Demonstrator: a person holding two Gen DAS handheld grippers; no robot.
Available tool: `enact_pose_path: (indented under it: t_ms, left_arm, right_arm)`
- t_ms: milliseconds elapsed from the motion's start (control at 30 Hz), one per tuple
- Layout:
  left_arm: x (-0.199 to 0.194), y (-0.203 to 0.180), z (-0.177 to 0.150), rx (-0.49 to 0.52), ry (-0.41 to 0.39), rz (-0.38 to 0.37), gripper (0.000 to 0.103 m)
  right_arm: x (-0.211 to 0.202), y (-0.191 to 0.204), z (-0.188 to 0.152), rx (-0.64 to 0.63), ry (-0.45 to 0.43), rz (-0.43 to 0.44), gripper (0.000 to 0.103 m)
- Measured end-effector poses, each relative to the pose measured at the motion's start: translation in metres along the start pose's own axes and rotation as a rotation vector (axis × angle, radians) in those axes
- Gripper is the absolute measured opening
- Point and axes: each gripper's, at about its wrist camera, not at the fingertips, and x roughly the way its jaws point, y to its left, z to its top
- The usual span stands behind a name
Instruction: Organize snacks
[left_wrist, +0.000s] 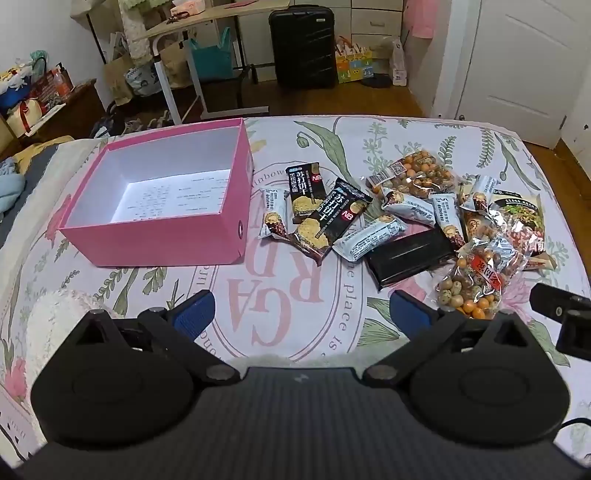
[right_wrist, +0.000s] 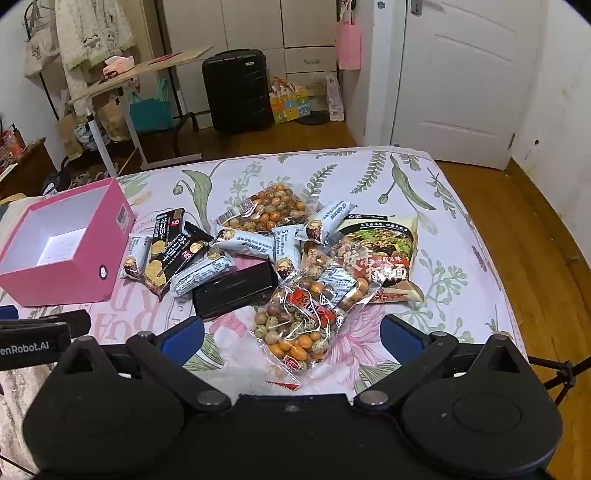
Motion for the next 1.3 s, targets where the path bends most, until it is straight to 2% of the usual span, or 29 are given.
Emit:
enact_pose_path:
  t_ms: [733,1300]
  left_arm:
    - [-0.002,0.008,-0.007,-0.022,0.051,-0.034,0.102]
    - [-0.002,0.017,-0.014,-0.037,0.061,-0.027,0.102]
  right_arm:
    - [-0.011,-0.005,-0.008,-0.026,0.002,-0.082,0.102]
    - [-0.013,-0.001,-0.011,-0.028,-0.019,-0.071,0.102]
